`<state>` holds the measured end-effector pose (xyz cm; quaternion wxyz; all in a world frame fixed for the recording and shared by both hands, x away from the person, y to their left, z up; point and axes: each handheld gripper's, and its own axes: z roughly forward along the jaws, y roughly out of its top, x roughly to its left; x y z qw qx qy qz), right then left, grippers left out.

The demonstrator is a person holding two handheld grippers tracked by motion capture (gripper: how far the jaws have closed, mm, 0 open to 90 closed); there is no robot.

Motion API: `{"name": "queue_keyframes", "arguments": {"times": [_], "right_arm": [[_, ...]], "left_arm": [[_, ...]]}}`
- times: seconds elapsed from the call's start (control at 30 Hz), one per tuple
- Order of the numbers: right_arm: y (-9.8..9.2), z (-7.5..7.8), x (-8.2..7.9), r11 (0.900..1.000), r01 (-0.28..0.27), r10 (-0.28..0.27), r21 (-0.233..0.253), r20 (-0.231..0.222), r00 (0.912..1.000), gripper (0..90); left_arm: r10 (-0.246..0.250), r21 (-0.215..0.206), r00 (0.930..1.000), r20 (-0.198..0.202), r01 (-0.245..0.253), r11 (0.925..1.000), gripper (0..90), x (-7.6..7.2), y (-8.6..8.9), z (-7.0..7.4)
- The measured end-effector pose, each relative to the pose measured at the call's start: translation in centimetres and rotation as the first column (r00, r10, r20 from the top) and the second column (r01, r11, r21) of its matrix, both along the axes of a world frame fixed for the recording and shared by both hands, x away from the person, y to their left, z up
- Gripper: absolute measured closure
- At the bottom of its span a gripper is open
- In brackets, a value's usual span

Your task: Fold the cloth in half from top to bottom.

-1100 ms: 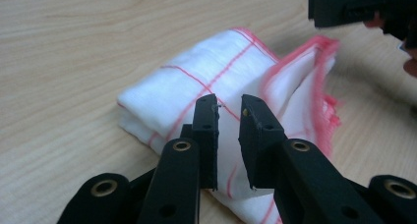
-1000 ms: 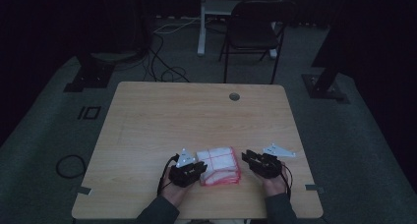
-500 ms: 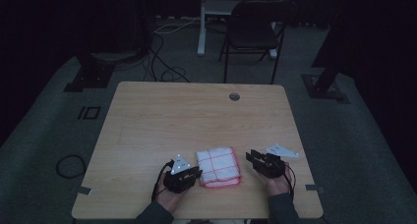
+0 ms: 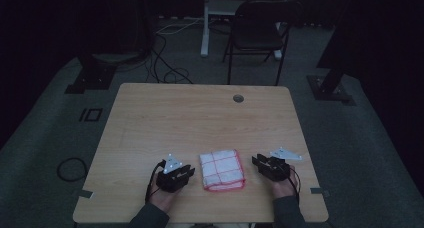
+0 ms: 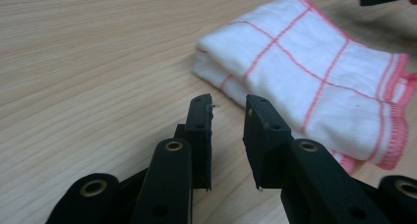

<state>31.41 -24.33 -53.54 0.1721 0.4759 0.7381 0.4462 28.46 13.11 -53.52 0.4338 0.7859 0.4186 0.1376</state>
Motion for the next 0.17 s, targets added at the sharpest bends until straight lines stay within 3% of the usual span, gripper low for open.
{"name": "queue_keyframes", "arguments": {"times": [0.17], "right_arm": [[-0.05, -0.17, 0.17, 1.0, -0.002, 0.002, -0.003, -0.007, 1.0, 68.3]], "left_arm": [[0.037, 0.011, 0.9989, -0.026, -0.037, 0.9993, 73.1, 0.73, 1.06, -0.24]]}}
